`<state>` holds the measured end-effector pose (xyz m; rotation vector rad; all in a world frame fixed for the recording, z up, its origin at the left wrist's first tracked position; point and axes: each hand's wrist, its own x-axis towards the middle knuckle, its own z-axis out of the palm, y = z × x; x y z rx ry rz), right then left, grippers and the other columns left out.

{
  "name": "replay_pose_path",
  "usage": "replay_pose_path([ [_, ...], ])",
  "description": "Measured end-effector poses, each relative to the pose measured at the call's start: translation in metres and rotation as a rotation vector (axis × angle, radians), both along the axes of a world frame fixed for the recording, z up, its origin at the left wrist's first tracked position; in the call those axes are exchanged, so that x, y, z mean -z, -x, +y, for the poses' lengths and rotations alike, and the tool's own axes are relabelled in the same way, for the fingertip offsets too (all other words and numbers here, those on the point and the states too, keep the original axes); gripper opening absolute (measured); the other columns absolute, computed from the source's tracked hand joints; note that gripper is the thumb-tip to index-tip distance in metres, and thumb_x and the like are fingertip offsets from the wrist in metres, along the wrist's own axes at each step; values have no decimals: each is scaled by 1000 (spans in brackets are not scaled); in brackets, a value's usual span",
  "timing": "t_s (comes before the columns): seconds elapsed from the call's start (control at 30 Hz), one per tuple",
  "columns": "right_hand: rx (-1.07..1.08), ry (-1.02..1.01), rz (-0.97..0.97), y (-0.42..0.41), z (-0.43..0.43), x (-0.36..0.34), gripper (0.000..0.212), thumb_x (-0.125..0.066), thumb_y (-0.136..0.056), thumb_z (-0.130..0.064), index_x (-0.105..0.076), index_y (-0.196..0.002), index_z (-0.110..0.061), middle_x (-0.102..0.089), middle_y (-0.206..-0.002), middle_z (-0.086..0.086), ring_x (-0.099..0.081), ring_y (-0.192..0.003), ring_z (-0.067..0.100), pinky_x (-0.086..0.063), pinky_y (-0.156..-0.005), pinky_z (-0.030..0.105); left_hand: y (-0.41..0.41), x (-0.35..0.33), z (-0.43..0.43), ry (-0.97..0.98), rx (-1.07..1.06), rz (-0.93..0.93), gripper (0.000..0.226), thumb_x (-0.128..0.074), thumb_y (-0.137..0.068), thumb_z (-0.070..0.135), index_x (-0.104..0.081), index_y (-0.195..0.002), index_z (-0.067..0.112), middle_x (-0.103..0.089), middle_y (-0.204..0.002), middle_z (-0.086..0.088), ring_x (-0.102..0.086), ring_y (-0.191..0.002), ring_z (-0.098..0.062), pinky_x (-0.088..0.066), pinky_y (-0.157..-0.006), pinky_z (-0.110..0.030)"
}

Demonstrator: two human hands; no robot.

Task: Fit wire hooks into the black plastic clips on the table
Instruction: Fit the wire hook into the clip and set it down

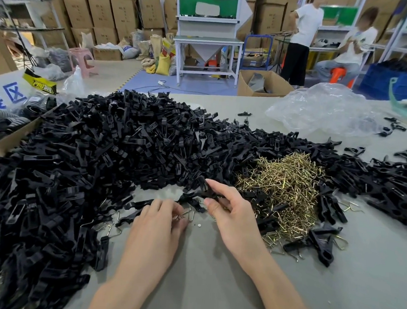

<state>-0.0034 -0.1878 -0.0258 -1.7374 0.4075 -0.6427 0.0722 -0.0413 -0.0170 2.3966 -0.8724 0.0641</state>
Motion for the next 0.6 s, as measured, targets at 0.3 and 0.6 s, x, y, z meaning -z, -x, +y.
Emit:
replay_pose_path([
  [0.3,-71,82,-50,3,5,-1,43,-67,-94,-6,-65,-124,-37,-63,-119,-21,-61,-114,1,-48,-95,15,-5,-17,-3,712,-80,649,7,-68,-94,25,-73,-98,27,-71,-76,8,-58,-62,0,-49,-58,-15],
  [0.6,-86,217,-34,3,8,0,35,-71,-93,-10,-68,-118,-34,-62,-116,-19,-65,-107,5,-49,-94,17,-1,-17,-6,783,-144,789,13,-64,-96,24,-75,-97,16,-76,-79,2,-59,-55,1,-44,-53,-13],
])
